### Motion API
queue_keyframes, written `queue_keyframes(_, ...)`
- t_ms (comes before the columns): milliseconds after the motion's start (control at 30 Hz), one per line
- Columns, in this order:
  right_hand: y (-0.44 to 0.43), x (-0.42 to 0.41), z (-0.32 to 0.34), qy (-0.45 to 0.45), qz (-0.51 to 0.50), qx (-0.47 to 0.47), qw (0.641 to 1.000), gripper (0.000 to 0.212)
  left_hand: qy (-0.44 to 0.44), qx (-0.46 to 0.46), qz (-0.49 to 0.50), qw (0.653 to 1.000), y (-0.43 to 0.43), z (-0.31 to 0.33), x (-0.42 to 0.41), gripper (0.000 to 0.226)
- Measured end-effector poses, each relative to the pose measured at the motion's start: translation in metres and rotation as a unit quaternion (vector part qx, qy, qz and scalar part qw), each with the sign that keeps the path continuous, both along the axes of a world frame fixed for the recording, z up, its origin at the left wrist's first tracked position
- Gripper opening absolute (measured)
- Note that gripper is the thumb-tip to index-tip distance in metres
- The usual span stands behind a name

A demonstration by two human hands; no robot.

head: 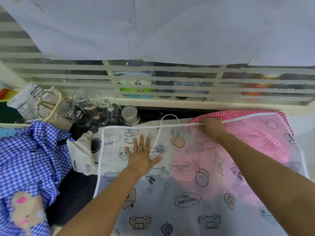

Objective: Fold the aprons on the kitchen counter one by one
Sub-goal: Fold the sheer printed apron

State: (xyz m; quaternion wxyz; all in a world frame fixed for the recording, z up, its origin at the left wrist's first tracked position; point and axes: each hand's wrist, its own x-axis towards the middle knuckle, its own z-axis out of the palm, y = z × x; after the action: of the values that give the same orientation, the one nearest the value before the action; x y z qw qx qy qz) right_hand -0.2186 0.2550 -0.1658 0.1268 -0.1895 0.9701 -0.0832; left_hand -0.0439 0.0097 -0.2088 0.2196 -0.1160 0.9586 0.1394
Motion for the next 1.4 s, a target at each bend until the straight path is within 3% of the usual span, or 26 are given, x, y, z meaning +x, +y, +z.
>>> queue_keyframes(133,0.004,0.005,-0.004,0.049,-0.009,-0.025,0.998,0.026,-0.004,-0.013,-0.008,1.0,-0.001,-0.002,-0.006,0.113)
queue_keyframes(233,0.006,0.032,-0.004,0.124,-0.006,-0.079,0.989,0.042,-0.018,-0.023,-0.014,0.999,0.0,-0.002,-0.008,0.113)
queue_keyframes(367,0.009,0.124,-0.013,0.079,0.081,-0.126,0.986,0.048,0.005,-0.055,0.007,0.998,0.009,0.006,-0.006,0.095)
queue_keyframes(467,0.035,0.186,-0.024,0.037,0.032,-0.164,0.985,0.044,0.138,-0.018,0.037,0.99,0.032,0.015,0.009,0.073)
queue_keyframes(533,0.055,0.212,-0.028,0.035,-0.003,-0.179,0.983,0.044,0.305,0.076,0.02,0.949,0.052,0.021,0.03,0.049)
queue_keyframes(600,0.071,0.23,-0.027,0.007,-0.026,-0.201,0.979,0.046,0.364,0.165,-0.017,0.917,0.077,0.029,0.058,0.036)
queue_keyframes(667,0.084,0.243,-0.02,-0.019,-0.067,-0.244,0.967,0.04,0.336,0.207,-0.067,0.916,0.106,0.028,0.09,0.03)
queue_keyframes(733,0.097,0.255,-0.01,-0.041,-0.12,-0.289,0.949,0.027,0.309,0.192,-0.11,0.925,0.134,0.016,0.117,0.034)
queue_keyframes(833,0.114,0.268,-0.002,-0.065,-0.181,-0.323,0.927,0.012,0.148,0.079,-0.134,0.977,0.165,0.004,0.139,0.075)
queue_keyframes(900,0.128,0.279,-0.005,-0.068,-0.232,-0.344,0.908,0.004,0.045,-0.002,-0.158,0.986,0.172,-0.001,0.14,0.096)
queue_keyframes(1000,0.169,0.3,-0.011,-0.047,-0.383,-0.402,0.83,0.004,0.028,-0.032,-0.161,0.986,0.18,-0.008,0.143,0.095)
queue_keyframes(1067,0.201,0.313,-0.016,-0.035,-0.512,-0.425,0.745,0.016,0.018,-0.039,-0.155,0.987,0.182,-0.013,0.143,0.091)
queue_keyframes(1133,0.227,0.321,-0.024,-0.045,-0.608,-0.448,0.654,0.03,0.004,-0.031,-0.164,0.986,0.179,-0.01,0.142,0.101)
queue_keyframes(1267,0.259,0.325,-0.024,-0.177,-0.684,-0.517,0.484,0.057,0.026,-0.013,-0.165,0.986,0.182,-0.011,0.145,0.125)
queue_keyframes(1333,0.265,0.323,-0.019,-0.21,-0.687,-0.564,0.407,0.047,0.018,-0.003,-0.156,0.988,0.181,-0.011,0.142,0.129)
queue_keyframes(1400,0.269,0.321,-0.018,-0.225,-0.68,-0.594,0.367,0.029,0.002,0.003,-0.16,0.987,0.182,-0.01,0.143,0.134)
